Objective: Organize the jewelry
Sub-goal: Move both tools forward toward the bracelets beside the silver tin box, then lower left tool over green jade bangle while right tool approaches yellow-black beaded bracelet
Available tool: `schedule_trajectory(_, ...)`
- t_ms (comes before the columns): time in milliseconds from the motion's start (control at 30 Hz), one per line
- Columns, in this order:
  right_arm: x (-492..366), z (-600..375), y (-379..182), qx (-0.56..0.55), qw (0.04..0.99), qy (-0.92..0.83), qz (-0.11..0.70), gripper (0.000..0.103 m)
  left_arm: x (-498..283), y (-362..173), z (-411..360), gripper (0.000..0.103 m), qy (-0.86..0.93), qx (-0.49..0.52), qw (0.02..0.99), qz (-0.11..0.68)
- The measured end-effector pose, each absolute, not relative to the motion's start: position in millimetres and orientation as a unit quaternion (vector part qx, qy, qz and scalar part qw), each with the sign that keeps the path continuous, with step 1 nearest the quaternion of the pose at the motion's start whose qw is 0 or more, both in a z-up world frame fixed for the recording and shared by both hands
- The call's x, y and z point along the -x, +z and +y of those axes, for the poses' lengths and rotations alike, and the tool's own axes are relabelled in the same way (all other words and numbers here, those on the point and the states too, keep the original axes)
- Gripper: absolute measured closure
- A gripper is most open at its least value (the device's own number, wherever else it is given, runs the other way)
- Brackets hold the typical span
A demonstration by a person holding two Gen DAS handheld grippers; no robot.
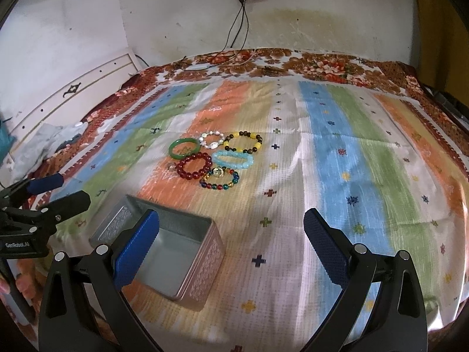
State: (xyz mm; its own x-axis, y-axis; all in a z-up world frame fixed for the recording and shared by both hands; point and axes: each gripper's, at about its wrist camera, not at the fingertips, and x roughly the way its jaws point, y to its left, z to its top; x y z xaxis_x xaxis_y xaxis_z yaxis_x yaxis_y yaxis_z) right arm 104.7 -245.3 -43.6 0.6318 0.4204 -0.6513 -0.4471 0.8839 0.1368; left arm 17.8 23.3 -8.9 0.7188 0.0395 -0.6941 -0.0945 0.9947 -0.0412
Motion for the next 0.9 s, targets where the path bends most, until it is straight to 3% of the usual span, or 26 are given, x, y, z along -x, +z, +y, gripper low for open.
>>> schedule_trajectory(900, -165, -236, -45, 0.003, 0.895, 0.226, 0.385, 0.003, -94, -11, 40, 0.005, 0.046, 0.045, 0.910, 0.410)
